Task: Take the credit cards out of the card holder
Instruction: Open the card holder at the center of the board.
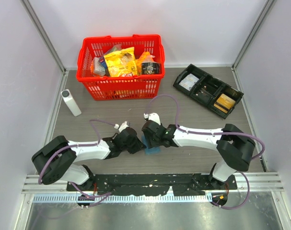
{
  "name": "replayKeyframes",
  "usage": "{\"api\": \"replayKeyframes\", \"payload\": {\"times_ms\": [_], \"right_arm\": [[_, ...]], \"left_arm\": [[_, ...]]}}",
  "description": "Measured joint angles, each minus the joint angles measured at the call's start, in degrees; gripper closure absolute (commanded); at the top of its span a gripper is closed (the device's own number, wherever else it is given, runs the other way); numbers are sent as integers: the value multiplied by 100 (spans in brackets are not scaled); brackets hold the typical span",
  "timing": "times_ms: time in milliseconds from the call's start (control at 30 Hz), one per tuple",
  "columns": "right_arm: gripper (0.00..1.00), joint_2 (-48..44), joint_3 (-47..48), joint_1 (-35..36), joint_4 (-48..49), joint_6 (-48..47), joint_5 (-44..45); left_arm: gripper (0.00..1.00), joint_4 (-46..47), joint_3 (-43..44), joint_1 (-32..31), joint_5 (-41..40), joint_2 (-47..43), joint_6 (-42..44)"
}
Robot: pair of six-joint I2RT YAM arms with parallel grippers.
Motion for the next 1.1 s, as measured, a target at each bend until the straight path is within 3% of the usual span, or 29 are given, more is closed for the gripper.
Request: {"api": "replayKeyframes", "payload": {"times_ms": [167,433,633,800,967,1033,1100], "right_arm": [[42,376,151,61,-66,74,155],[69,369,125,-15,-20,190,232],[82,11,-256,-396,391,240,-396],[84,-317,-680,-896,929,271,-1097],[84,-330,-1027,-1246,933,210,-1047],[80,-350,-1040,-1279,861,170,-984],[71,-393,-1038,-1257,728,114,-927]], "left_arm": [[100,-2,0,0,0,0,-9],[100,107,-92,0,-4,-26,-140],[100,170,-131,0,-7,-48,-188],[100,164,-144,0,-26,-61,-225],[100,127,-149,0,-24,-68,-240],[100,96,-146,0,-26,-87,-238],[100,50,-146,0,-26,-114,-234]]}}
